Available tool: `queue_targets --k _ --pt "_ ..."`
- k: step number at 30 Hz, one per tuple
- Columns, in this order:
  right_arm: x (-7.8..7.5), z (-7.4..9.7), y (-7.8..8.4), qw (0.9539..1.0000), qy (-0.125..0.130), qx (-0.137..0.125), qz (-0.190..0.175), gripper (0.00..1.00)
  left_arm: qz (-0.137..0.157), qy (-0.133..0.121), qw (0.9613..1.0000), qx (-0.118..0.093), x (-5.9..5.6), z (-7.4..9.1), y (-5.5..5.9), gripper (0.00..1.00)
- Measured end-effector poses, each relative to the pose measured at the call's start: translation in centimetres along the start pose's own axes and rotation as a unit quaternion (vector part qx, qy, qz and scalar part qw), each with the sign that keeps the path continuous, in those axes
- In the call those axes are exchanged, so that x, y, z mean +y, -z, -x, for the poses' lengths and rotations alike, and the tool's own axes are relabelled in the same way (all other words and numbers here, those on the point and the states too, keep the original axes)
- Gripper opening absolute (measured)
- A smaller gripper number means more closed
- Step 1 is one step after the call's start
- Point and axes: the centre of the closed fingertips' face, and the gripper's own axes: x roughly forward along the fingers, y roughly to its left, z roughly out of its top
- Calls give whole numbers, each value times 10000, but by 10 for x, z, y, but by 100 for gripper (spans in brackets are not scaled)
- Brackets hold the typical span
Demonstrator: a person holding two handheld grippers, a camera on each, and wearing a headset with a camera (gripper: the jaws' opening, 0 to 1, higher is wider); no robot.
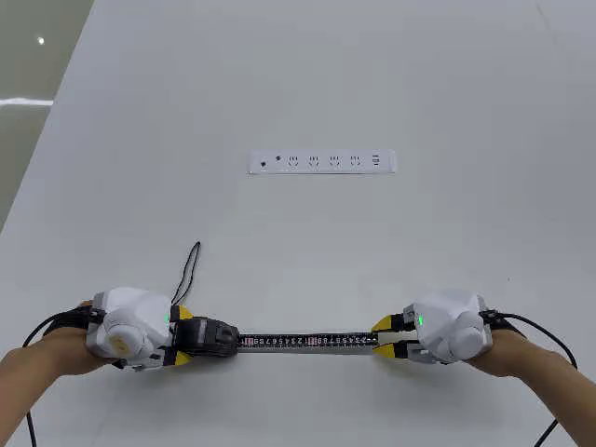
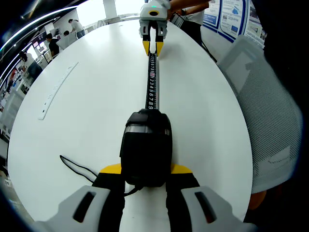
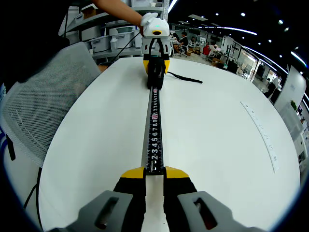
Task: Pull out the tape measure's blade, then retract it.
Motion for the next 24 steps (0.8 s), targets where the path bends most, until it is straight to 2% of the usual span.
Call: queue_targets --k 24 --pt "0 7 7 10000 18 29 -41 11 3 3 10000 17 0 1 0 28"
